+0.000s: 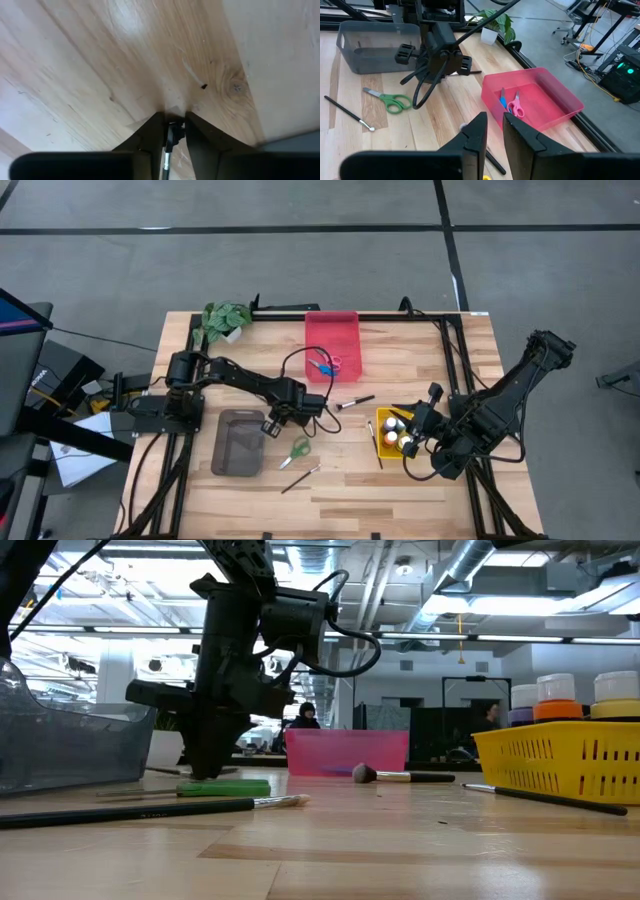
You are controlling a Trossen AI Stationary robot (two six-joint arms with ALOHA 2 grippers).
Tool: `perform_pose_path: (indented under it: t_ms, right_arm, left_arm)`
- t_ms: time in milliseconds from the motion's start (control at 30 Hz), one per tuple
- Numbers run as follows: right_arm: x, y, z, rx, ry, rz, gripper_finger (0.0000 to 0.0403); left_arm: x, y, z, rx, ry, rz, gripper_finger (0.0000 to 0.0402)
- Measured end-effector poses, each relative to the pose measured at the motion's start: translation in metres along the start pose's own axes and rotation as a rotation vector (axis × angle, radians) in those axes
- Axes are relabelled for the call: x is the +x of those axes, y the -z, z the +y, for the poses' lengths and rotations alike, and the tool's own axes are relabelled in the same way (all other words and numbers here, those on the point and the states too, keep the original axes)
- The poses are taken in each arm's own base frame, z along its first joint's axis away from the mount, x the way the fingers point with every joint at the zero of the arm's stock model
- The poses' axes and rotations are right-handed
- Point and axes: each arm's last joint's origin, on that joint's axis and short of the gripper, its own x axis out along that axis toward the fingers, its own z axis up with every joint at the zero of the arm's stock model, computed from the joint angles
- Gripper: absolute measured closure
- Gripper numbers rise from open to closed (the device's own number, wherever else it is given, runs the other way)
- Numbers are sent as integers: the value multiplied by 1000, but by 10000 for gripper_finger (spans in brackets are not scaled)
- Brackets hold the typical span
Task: Pick & Place Paint Supplies
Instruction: Put the black makeup brush into the black bin
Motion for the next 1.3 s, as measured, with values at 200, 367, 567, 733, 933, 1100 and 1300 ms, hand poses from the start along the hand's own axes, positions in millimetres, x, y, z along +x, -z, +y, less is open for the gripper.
perform_pose_path:
  t_ms: [200, 367, 567, 733, 933, 1100, 1300]
  right_arm:
    - [0, 0, 0, 0, 0, 0, 346]
    - [0, 0, 0, 0, 0, 0, 346]
    - [0, 0, 0, 1, -1, 0, 346]
    - [0, 0, 0, 3, -1, 0, 346]
    - [0, 0, 0, 4, -2, -1, 346]
    - [0, 0, 0, 4, -2, -1, 346]
    - [0, 0, 0, 12, -3, -1, 346]
  left_arm:
    - [0, 0, 0, 0, -3, -3, 355]
    - [0, -1, 1, -2, -10, -8, 375]
    - [0, -2, 1, -5, -15, -15, 400]
    - [0, -2, 1, -5, -14, -14, 401]
    - [-1, -1, 1, -5, -15, -15, 401]
    - [-5, 1, 2, -6, -36, -14, 401]
    - [-13, 4, 3, -9, -58, -27, 401]
